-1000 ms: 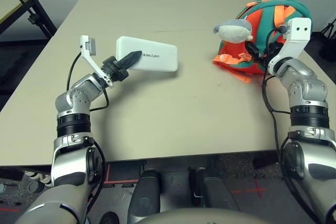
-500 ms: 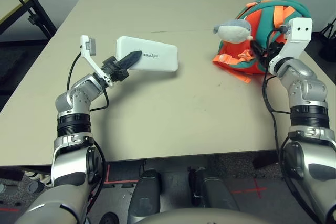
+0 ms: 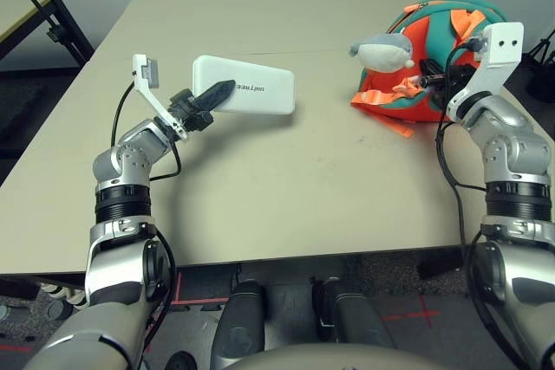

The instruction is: Put the pencil case into the backpack and zip it.

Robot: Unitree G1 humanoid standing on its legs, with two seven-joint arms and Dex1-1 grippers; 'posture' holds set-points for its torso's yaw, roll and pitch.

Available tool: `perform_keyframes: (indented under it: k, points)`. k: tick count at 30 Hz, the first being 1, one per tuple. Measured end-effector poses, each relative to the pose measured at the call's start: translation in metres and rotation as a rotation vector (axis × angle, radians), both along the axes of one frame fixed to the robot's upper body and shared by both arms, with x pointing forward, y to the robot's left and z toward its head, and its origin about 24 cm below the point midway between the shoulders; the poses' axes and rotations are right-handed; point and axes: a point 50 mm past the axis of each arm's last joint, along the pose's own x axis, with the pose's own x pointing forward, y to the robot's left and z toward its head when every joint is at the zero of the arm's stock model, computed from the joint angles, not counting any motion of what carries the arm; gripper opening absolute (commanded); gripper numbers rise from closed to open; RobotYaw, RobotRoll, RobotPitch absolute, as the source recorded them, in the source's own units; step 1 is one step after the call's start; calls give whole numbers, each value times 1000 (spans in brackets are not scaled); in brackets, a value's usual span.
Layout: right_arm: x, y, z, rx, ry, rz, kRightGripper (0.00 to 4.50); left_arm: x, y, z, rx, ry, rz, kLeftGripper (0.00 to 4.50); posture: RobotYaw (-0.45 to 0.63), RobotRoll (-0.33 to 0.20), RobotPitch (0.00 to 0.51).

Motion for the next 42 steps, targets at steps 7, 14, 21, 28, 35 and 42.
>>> perform_keyframes:
  k: [7, 14, 21, 28, 35, 42]
  points:
    - [-11, 28, 16, 24, -38, 131, 169, 10, 0, 6, 30, -26, 25, 1345, 38, 0, 67]
    - [-26, 45, 29, 16, -71, 239, 169, 13, 3, 1, 51, -4, 22, 1333, 27, 0, 73]
    - [-50, 64, 29, 37, -74, 397, 168, 19, 19, 16, 89, -49, 75, 1332, 24, 0, 80]
    - [-78, 73, 0, 27, 45, 540, 168, 17, 26, 22, 104, -79, 60, 1332, 30, 0, 82]
    - [-95, 70, -13, 38, 136, 634, 168, 14, 28, 61, 167, -209, -33, 1331, 39, 0, 84]
    - [-95, 60, -14, -2, 163, 636, 168, 8, 10, 103, 204, -400, -187, 1331, 44, 0, 79]
